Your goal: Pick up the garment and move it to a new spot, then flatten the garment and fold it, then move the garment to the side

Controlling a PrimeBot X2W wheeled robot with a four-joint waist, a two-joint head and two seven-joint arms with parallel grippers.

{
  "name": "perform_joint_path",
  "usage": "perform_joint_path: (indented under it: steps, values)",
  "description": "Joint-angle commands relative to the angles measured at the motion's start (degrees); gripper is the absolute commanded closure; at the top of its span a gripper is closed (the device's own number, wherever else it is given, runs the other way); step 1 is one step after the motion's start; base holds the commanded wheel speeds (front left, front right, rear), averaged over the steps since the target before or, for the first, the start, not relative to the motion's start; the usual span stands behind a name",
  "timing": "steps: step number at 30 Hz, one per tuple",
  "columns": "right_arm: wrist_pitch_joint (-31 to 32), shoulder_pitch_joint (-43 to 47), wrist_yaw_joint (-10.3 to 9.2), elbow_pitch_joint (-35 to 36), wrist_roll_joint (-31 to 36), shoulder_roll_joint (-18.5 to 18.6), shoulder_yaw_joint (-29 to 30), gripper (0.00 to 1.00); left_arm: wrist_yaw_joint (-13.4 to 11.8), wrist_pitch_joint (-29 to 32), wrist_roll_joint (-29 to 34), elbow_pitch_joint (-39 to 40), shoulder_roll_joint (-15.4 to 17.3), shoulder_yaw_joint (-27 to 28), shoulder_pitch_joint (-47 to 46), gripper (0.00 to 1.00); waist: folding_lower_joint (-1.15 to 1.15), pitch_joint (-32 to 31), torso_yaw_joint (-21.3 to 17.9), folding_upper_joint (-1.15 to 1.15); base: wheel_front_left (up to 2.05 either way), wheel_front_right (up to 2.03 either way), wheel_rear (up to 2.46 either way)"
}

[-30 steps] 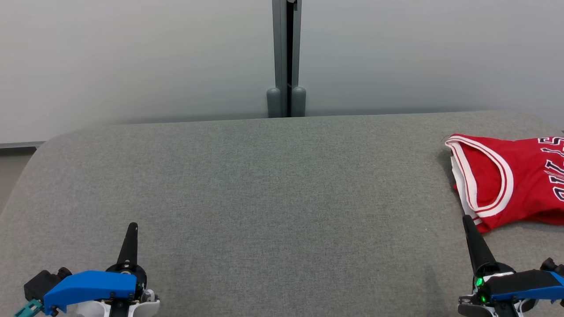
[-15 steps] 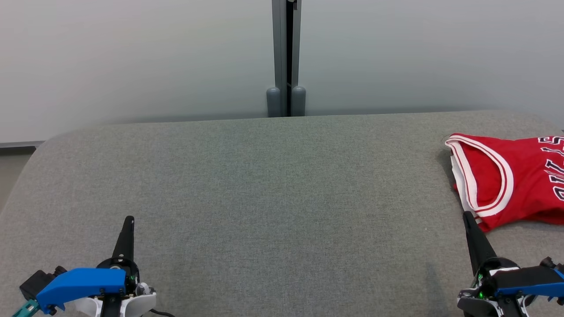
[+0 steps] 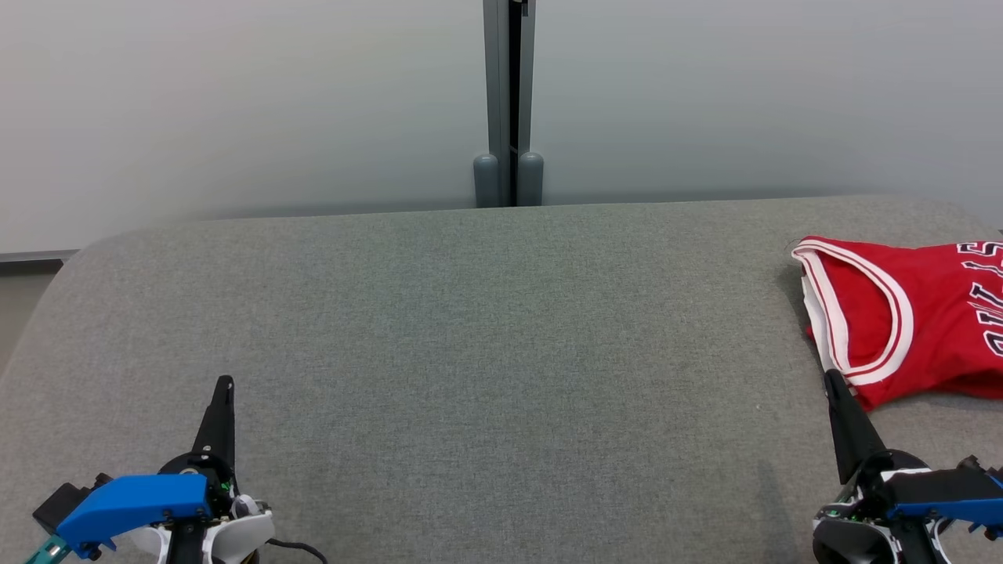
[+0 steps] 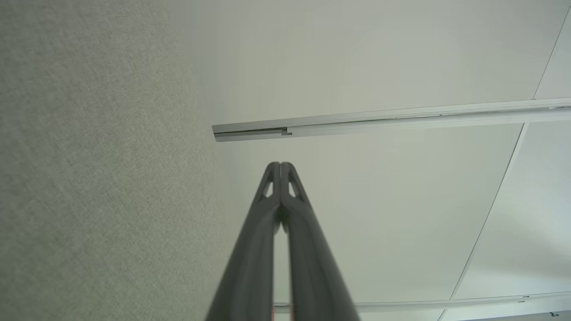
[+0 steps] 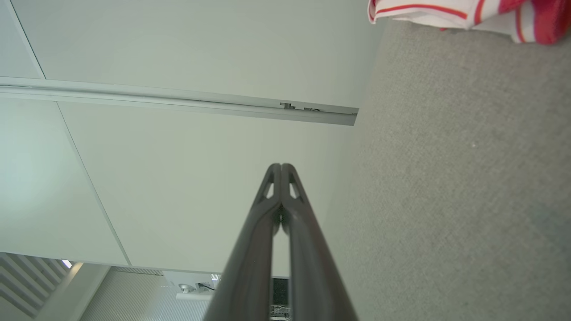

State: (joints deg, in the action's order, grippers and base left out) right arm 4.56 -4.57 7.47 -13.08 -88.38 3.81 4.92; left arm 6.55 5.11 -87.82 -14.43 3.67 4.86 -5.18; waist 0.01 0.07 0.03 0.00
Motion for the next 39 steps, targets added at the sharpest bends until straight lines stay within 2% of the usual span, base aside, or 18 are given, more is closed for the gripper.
perform_joint_path:
  steps: [1,11,39]
  values:
    - [0.45,-1.29,0.04,-0.15,-1.16,0.14,0.16,1.0,0.51,0.43,-1.01,0.37,-0.1,0.54,-1.11,1.0,0.0,0.01,0.0,0.0,0.0,0.0,0.0]
    - [1.0,-1.93,0.04,-1.07,-5.31,0.02,0.42,1.0,1.31,1.5,-4.84,0.52,-0.85,1.79,-1.41,1.0,-0.01,0.1,-0.03,0.0,0.0,0.0,0.0]
    - [1.39,-2.02,0.04,-1.05,-4.77,-0.32,0.81,1.0,1.15,1.59,-4.71,0.5,-0.88,1.88,-1.32,1.0,-0.01,0.11,-0.03,0.0,0.0,0.0,0.0]
